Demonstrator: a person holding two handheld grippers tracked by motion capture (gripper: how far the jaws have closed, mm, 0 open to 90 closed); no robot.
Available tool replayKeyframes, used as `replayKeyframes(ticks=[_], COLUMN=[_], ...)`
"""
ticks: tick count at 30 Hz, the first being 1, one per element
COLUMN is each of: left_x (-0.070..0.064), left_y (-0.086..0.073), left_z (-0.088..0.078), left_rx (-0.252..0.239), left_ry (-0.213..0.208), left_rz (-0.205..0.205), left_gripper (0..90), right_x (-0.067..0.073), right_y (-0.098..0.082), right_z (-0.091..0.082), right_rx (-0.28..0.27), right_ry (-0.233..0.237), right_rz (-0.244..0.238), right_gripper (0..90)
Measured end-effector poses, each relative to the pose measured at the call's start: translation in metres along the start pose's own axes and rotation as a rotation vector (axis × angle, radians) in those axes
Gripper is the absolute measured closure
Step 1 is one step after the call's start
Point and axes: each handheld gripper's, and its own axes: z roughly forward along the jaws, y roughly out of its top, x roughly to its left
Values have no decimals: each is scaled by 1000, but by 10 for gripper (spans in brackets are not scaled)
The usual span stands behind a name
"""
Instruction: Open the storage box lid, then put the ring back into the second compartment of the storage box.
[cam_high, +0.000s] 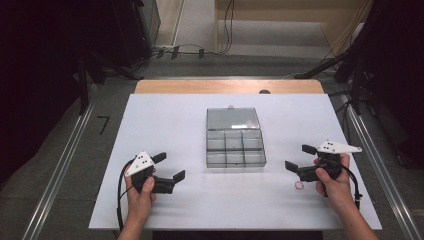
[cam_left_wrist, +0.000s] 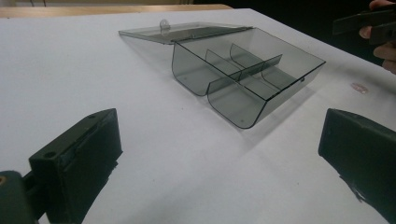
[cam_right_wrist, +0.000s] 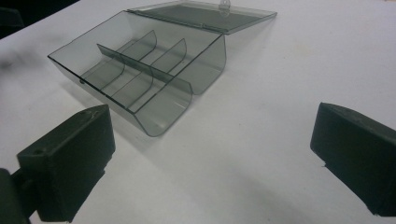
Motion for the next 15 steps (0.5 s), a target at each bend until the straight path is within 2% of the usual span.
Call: replayKeyframes(ticks=[7,15], left_x=[2,7], left_y=[-6,-11], left_z=[-11,-19], left_rx=[0,-2], left_ry=[13,28], left_rz=[-8,-23], left_gripper=[0,0], right_x=[-7,-11], right_y=[-3,-11], right_z=[-10,-18], right_rx=[-3,35], right_ry=[-14,-28], right_rz=[6,10], right_gripper=[24,43])
